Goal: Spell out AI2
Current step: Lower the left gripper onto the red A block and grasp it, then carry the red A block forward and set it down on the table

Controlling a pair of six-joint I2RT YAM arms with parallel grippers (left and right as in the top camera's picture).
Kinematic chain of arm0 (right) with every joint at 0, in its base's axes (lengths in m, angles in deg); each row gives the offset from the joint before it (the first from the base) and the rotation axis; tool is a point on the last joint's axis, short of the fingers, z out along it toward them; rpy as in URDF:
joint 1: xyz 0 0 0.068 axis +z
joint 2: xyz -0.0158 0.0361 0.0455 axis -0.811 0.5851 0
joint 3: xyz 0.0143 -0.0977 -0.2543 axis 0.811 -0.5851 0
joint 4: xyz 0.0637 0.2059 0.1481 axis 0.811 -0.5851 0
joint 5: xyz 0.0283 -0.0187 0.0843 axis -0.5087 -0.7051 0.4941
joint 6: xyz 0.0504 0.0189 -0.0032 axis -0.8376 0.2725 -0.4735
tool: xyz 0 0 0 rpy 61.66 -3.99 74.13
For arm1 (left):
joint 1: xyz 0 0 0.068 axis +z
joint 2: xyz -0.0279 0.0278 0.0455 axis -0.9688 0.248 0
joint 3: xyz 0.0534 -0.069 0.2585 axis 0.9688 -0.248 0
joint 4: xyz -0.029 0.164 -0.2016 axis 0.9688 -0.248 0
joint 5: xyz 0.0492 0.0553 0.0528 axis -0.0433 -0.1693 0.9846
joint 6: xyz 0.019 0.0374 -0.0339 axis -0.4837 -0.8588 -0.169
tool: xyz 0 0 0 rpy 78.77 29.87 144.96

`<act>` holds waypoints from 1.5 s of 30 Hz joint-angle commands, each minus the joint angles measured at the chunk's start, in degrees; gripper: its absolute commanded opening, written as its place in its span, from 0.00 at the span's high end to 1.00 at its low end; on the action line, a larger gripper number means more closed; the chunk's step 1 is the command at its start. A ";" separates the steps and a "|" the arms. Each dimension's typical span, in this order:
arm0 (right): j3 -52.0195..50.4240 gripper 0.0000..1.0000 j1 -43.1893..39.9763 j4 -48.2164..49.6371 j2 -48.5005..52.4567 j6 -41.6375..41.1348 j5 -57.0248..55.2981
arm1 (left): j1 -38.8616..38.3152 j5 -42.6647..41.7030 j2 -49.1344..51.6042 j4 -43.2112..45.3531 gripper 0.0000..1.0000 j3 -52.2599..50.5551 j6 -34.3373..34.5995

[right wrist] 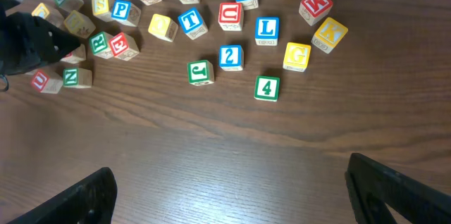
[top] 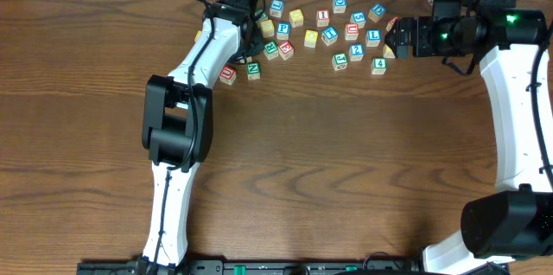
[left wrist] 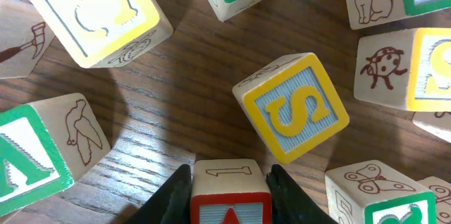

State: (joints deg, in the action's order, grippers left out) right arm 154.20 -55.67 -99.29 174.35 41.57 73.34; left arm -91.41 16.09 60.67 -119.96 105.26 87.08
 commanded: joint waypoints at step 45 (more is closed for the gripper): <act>-0.09 0.01 0.07 -0.02 0.39 -0.70 0.28 | -10.67 -3.96 -17.49 -11.93 0.75 -16.37 -14.51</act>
State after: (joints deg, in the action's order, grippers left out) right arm 154.18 -55.67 -99.27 174.37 41.57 73.32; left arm -102.06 13.09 42.70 -133.55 91.29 73.09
